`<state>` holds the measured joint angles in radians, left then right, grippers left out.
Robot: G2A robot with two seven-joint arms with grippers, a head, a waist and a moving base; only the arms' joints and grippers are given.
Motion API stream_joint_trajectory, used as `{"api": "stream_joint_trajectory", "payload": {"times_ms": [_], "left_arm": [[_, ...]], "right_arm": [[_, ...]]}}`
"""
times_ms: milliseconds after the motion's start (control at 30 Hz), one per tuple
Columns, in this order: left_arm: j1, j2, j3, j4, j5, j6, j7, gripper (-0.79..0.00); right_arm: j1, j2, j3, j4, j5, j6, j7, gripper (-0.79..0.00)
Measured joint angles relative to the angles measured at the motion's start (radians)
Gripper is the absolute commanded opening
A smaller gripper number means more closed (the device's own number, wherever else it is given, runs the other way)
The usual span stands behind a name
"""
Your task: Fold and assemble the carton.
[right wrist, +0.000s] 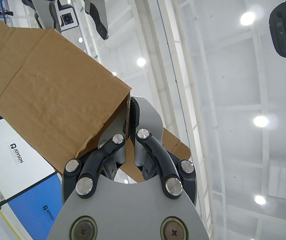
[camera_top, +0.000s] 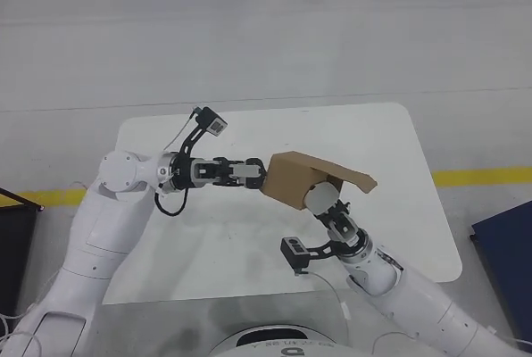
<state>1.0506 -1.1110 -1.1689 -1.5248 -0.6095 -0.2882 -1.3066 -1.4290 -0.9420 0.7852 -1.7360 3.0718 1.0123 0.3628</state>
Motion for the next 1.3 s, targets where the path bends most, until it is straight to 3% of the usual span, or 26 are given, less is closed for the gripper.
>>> {"api": "stream_joint_trajectory", "payload": {"times_ms": [533, 1000, 1300], "left_arm": [[-0.019, -0.012, 0.059, -0.006, -0.008, -0.026, 0.022, -0.422], [-0.02, -0.021, 0.069, 0.014, -0.084, -0.061, 0.011, -0.437], [-0.033, -0.022, 0.081, 0.01, 0.021, -0.069, 0.07, -0.557]], "right_arm": [[0.0, -0.026, 0.017, 0.011, 0.0, 0.0, -0.028, -0.785], [-0.02, -0.045, 0.031, 0.052, 0.0, 0.0, 0.025, -0.785], [-0.028, -0.046, 0.043, 0.072, 0.0, 0.0, -0.006, -0.785]]}}
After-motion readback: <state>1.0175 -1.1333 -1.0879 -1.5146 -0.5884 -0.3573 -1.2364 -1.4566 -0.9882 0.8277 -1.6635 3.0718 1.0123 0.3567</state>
